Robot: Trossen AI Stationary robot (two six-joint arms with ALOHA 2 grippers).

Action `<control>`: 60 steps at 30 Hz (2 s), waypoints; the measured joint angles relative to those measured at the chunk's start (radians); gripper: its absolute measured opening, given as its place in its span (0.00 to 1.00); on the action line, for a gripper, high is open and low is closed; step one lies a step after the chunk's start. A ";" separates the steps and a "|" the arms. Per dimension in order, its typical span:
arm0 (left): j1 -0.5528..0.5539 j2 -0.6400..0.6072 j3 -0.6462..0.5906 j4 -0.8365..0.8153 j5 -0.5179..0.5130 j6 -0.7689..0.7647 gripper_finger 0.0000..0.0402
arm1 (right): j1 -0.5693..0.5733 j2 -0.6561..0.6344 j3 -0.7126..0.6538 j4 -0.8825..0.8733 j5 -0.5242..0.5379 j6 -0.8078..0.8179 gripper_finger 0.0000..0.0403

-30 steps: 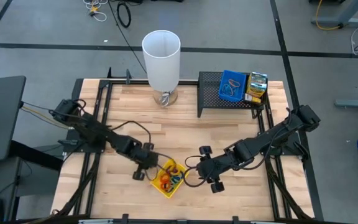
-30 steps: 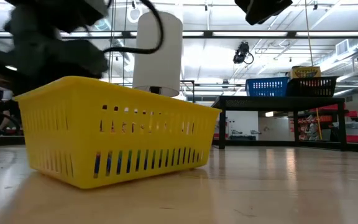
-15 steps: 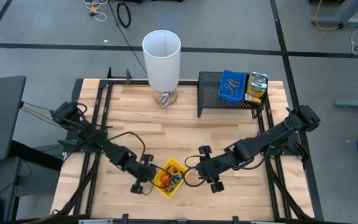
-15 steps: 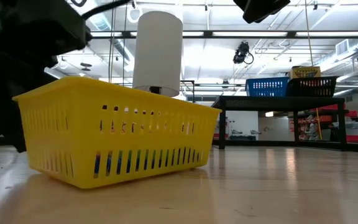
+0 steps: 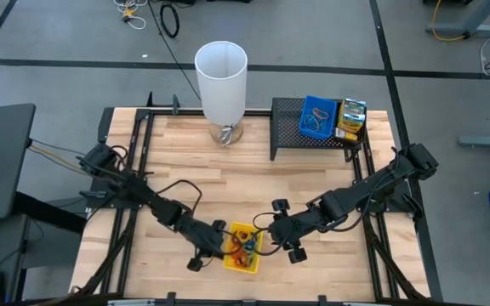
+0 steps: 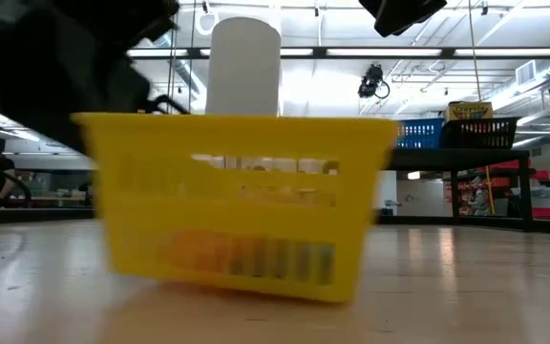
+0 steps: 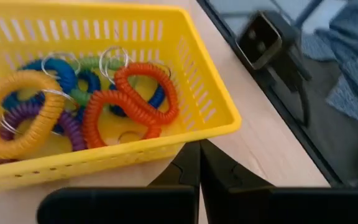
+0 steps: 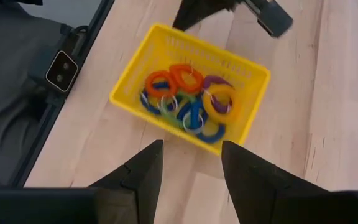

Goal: Pick & Place Office Desk Supplies
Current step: Put the yellow bin on the shelf

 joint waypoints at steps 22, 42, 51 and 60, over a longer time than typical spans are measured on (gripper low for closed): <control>0.178 0.034 0.001 0.034 -0.103 0.111 0.00 | -0.148 0.171 0.002 0.043 -0.052 0.056 0.49; 0.172 0.019 0.000 0.088 -0.375 0.183 0.06 | -0.210 0.261 0.001 -0.005 -0.152 0.110 0.50; 0.162 -0.008 0.000 0.137 -0.417 0.237 0.05 | -0.211 0.269 0.002 -0.006 -0.048 0.099 0.30; 0.134 -0.054 0.000 0.132 -0.506 0.294 0.05 | -0.211 0.269 0.002 -0.049 0.069 0.080 0.17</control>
